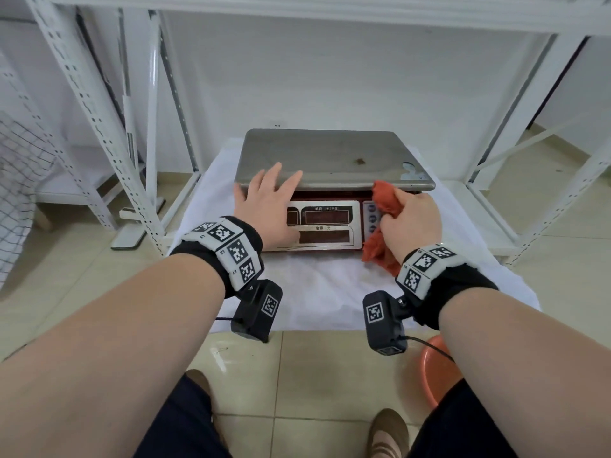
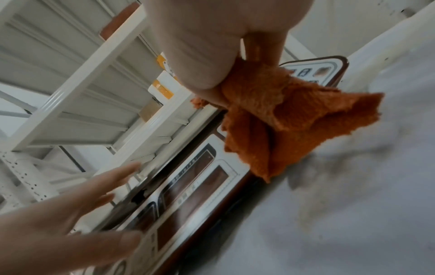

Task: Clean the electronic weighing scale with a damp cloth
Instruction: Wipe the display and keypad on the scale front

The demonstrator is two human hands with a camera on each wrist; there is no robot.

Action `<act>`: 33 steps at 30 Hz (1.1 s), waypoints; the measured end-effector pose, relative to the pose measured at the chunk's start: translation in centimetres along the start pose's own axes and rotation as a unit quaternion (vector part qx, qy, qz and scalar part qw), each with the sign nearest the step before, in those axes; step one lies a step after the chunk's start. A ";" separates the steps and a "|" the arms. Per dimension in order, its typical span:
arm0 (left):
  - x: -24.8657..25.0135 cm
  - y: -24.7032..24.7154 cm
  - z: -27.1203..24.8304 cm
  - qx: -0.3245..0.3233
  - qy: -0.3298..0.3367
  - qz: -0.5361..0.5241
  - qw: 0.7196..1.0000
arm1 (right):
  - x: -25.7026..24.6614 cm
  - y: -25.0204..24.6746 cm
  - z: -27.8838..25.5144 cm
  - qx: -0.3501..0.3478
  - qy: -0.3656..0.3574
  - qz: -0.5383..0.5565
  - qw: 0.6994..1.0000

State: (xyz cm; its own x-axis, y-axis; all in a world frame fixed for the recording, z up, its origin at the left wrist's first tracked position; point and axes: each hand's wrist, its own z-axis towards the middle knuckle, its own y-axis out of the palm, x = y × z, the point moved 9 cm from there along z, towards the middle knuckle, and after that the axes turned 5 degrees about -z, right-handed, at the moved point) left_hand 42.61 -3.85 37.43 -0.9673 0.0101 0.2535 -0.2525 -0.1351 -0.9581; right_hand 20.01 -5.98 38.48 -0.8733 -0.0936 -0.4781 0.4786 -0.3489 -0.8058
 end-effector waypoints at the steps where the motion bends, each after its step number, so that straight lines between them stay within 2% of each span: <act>1: -0.7 -0.2 -0.4 0.017 -0.011 -0.006 1.000 | 0.3 0.1 0.1 0.004 0.015 -0.007 1.000; 7: -4.7 -1.2 -2.4 0.098 -0.068 -0.040 0.992 | -2.2 1.9 -1.1 -0.011 0.017 -0.057 0.998; 10: -5.9 -1.4 -3.0 0.106 -0.083 -0.052 0.990 | -5.0 4.1 -1.8 -0.038 -0.050 -0.050 0.997; 13: -6.8 -0.6 -3.2 0.071 -0.090 -0.053 0.992 | -7.2 5.5 -2.6 -0.066 -0.124 -0.023 0.990; 15: -7.1 0.0 -3.3 0.045 -0.082 -0.048 0.994 | -6.6 5.0 -2.3 -0.054 -0.109 -0.011 0.993; 18: -7.3 0.4 -3.2 0.026 -0.065 -0.036 0.997 | -4.1 3.5 -1.5 -0.009 -0.008 -0.020 1.000; 20: -7.2 0.4 -3.0 0.026 -0.056 -0.026 0.998 | -3.8 3.4 -1.3 0.002 0.026 -0.022 0.999; 23: -6.9 0.1 -2.7 0.026 -0.044 -0.014 0.999 | -5.3 4.3 -1.4 -0.006 0.005 -0.035 0.999; 28: -6.4 -0.2 -2.3 0.022 -0.029 0.030 0.999 | -8.8 6.2 -2.2 -0.041 -0.117 -0.035 0.992; 31: -6.3 -0.3 -2.4 0.021 -0.031 0.039 0.999 | -8.2 5.5 -1.8 -0.050 -0.118 -0.026 0.991; 33: -6.2 -0.3 -2.5 0.018 -0.033 0.037 0.999 | -6.7 4.6 -1.4 -0.037 -0.078 -0.030 0.996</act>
State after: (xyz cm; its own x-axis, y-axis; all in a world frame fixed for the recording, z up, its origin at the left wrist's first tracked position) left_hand 48.65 -1.43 35.76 -0.9793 -0.0673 0.1909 -0.1774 -0.1687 -0.9696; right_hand 28.15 -5.68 37.49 -0.9015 -0.2196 -0.3729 0.4252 -0.2890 -0.8577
